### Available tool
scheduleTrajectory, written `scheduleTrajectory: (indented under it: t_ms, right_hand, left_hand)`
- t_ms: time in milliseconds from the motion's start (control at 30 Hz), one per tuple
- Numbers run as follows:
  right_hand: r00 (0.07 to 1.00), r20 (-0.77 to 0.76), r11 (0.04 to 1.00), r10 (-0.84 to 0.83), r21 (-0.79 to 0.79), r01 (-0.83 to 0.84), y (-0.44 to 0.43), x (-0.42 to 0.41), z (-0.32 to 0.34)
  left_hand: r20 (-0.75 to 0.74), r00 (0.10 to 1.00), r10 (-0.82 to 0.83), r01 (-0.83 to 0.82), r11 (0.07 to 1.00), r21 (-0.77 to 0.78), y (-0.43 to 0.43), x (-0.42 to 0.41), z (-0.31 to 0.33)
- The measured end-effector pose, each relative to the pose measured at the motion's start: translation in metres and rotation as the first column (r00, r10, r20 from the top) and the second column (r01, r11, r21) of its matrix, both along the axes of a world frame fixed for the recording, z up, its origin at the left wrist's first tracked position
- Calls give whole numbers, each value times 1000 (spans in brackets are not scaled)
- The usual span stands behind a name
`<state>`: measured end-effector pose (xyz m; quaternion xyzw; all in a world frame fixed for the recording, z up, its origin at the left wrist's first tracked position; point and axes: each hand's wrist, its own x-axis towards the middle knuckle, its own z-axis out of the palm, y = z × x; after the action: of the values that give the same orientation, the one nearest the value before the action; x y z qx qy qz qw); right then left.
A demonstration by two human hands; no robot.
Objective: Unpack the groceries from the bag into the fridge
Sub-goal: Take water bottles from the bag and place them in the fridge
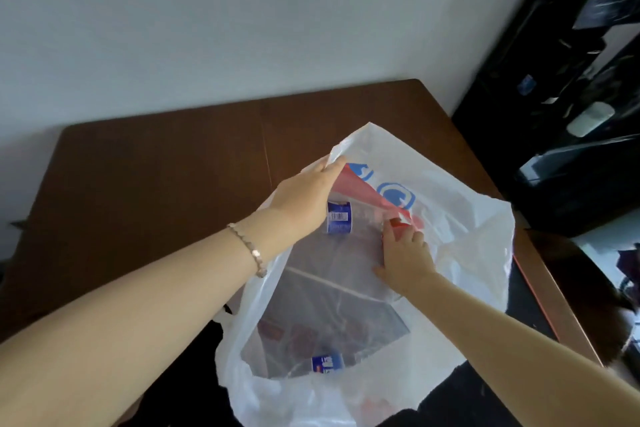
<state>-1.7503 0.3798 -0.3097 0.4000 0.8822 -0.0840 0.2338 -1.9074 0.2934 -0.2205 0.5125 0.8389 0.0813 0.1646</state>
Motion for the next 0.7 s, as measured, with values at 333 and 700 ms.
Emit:
scheduleTrajectory:
  t_ms: [333,700]
  right_hand:
    - [994,-99,996,54,78,-47,4,11,-24]
    - [969,23,969,247,-7,-247,-20,-2,-21]
  left_hand:
    - [72,991,110,-112,993,28,-21,-27,-8]
    - [49,989,139,-140,990,9,-33,-8,-4]
